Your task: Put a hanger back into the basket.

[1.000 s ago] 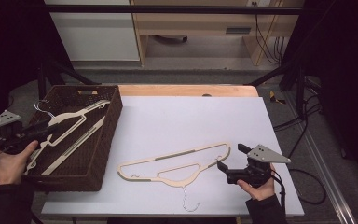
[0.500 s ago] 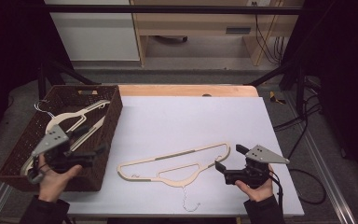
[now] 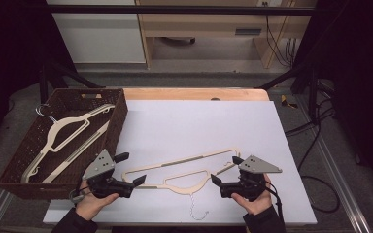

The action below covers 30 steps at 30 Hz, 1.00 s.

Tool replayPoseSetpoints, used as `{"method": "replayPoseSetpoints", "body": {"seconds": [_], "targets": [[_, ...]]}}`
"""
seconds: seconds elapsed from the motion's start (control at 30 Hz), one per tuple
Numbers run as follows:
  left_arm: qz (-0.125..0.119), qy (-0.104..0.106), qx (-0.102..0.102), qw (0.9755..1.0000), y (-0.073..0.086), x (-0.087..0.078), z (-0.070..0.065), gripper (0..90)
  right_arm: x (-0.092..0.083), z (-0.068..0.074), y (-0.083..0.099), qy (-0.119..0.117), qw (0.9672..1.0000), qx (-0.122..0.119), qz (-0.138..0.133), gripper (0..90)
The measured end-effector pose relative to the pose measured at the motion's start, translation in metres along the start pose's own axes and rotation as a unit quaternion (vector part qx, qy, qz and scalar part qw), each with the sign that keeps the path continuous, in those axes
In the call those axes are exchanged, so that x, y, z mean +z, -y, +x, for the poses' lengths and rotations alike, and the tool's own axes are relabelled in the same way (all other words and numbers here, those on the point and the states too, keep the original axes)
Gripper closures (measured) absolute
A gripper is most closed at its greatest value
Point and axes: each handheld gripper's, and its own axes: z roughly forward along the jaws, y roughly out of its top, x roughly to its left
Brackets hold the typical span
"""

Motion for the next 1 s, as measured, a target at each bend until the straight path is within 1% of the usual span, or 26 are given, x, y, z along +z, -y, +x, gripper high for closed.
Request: {"method": "replayPoseSetpoints", "body": {"seconds": [0.1, 0.13, 0.2, 0.27, 0.3, 0.33, 0.37, 0.4, 0.43, 0.53, 0.6, 0.63, 0.7, 0.8, 0.87, 0.9, 0.93, 0.97, 1.0], "targets": [[0.014, 0.007, -0.005, 0.9999, 0.01, 0.006, -0.001, 6.7, 0.006, 0.005, 0.003, -0.003, 0.9999, 0.0, 0.013, 7.8], [0.02, 0.01, -0.002, 0.9997, 0.013, 0.008, -0.002, 7.0, 0.008, 0.008, 0.004, -0.004, 0.9998, -0.002, 0.02, 8.7], [0.029, 0.009, 0.004, 0.9995, 0.018, 0.012, -0.004, 7.3, 0.014, 0.015, 0.007, -0.006, 0.9992, -0.008, 0.04, 11.0], [0.037, 0.016, 0.003, 0.9992, 0.022, 0.016, -0.006, 7.9, 0.02, 0.023, 0.01, -0.007, 0.9985, -0.008, 0.055, 16.8], [0.042, 0.016, 0.009, 0.999, 0.024, 0.018, -0.007, 8.3, 0.023, 0.027, 0.012, -0.006, 0.9981, -0.015, 0.06, 19.8], [0.047, 0.017, 0.014, 0.9986, 0.026, 0.02, -0.008, 8.3, 0.026, 0.031, 0.015, -0.008, 0.9979, -0.022, 0.06, 24.2], [0.051, 0.017, 0.014, 0.9985, 0.027, 0.022, -0.007, 8.4, 0.029, 0.036, 0.017, -0.01, 0.9975, -0.026, 0.064, 27.0], [0.052, 0.019, 0.009, 0.9984, 0.029, 0.024, -0.007, 8.4, 0.032, 0.04, 0.019, -0.011, 0.997, -0.026, 0.072, 28.3], [0.055, 0.022, 0.007, 0.9982, 0.031, 0.025, -0.006, 8.6, 0.035, 0.044, 0.021, -0.014, 0.9964, -0.032, 0.077, 31.8], [0.065, 0.021, 0.006, 0.9976, 0.035, 0.029, -0.004, 9.0, 0.047, 0.057, 0.03, -0.018, 0.9933, -0.036, 0.108, 37.6], [0.071, 0.022, 0.006, 0.9972, 0.037, 0.031, -0.003, 9.8, 0.056, 0.064, 0.036, -0.014, 0.9904, -0.048, 0.129, 41.9], [0.074, 0.02, 0.009, 0.997, 0.038, 0.032, -0.004, 10.2, 0.059, 0.067, 0.038, -0.013, 0.9891, -0.049, 0.138, 45.1], [0.082, 0.024, 0.011, 0.9963, 0.04, 0.035, -0.004, 11.9, 0.064, 0.069, 0.043, -0.01, 0.9872, -0.051, 0.151, 51.4], [0.098, 0.026, 0.026, 0.9945, 0.042, 0.041, -0.004, 18.2, 0.067, 0.069, 0.047, -0.01, 0.9846, -0.051, 0.167, 60.5], [0.112, 0.03, 0.03, 0.9928, 0.044, 0.045, -0.003, 23.8, 0.068, 0.07, 0.048, -0.011, 0.9837, -0.045, 0.174, 65.3], [0.118, 0.03, 0.033, 0.992, 0.046, 0.047, -0.002, 25.9, 0.069, 0.07, 0.048, -0.012, 0.9832, -0.045, 0.177, 66.9], [0.125, 0.032, 0.035, 0.991, 0.047, 0.049, -0.002, 28.2, 0.069, 0.07, 0.049, -0.013, 0.9826, -0.051, 0.178, 68.4], [0.131, 0.032, 0.036, 0.9903, 0.048, 0.05, -0.002, 29.5, 0.069, 0.071, 0.049, -0.013, 0.9824, -0.042, 0.182, 70.7], [0.133, 0.032, 0.037, 0.9899, 0.049, 0.051, -0.002, 30.1, 0.07, 0.072, 0.049, -0.017, 0.9818, -0.041, 0.185, 72.4]]}}
